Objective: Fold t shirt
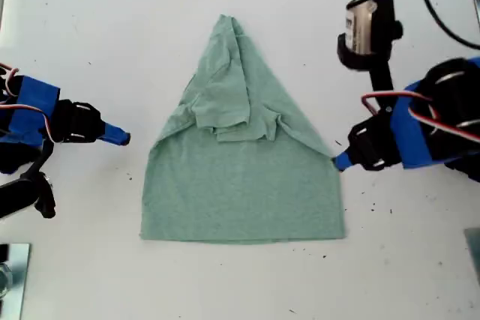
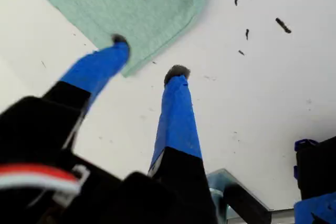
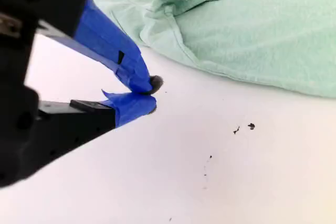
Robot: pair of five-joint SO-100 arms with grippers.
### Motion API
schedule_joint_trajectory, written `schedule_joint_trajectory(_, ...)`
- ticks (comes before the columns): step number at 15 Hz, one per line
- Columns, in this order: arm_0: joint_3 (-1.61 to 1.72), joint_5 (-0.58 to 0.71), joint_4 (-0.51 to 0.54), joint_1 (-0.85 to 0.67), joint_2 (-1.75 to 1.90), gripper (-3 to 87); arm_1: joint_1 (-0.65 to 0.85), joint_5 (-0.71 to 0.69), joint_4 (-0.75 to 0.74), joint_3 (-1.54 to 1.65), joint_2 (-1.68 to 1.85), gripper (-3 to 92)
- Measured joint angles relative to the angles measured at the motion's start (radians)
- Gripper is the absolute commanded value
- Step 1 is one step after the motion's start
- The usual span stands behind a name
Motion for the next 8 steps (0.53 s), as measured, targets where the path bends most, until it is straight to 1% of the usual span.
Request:
schedule_joint_trajectory(3, 0.000, 0.018, 0.000, 0.000, 0.000, -0.2, -0.072, 0.098, -0.008, 0.035, -0.069, 30.6)
schedule_joint_trajectory(5, 0.000, 0.018, 0.000, 0.000, 0.000, -0.2, -0.107, 0.160, -0.067, 0.114, -0.124, 29.1)
schedule_joint_trajectory(8, 0.000, 0.018, 0.000, 0.000, 0.000, -0.2, -0.149, 0.212, -0.281, 0.230, -0.216, 24.9)
